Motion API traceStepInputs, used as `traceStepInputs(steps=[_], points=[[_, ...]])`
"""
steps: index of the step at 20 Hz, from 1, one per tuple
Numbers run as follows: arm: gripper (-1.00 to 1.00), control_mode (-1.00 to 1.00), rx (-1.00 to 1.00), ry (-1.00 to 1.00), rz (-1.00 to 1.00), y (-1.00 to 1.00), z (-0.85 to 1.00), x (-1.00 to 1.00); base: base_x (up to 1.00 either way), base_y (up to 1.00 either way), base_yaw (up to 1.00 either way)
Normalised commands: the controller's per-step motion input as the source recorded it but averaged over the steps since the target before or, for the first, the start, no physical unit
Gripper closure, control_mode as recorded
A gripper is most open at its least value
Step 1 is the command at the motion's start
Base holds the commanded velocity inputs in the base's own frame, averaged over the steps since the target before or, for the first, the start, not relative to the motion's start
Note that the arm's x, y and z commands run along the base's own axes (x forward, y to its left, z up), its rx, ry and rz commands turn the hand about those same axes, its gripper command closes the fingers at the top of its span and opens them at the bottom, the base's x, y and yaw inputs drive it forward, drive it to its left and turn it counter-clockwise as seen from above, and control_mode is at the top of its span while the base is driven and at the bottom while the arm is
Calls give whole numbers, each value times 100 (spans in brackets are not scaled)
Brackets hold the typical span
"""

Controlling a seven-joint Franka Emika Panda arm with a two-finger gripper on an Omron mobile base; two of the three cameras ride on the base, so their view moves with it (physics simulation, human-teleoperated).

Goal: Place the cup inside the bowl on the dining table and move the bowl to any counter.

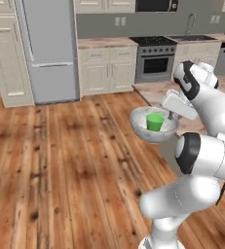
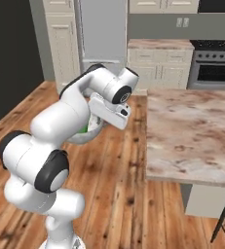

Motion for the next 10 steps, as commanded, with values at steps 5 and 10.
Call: traceStepInputs(steps=[5, 10], points=[[100, 100, 0, 0, 0, 0, 0, 0, 71, 57, -3], [100, 100, 0, 0, 0, 0, 0, 0, 83, 52, -5]])
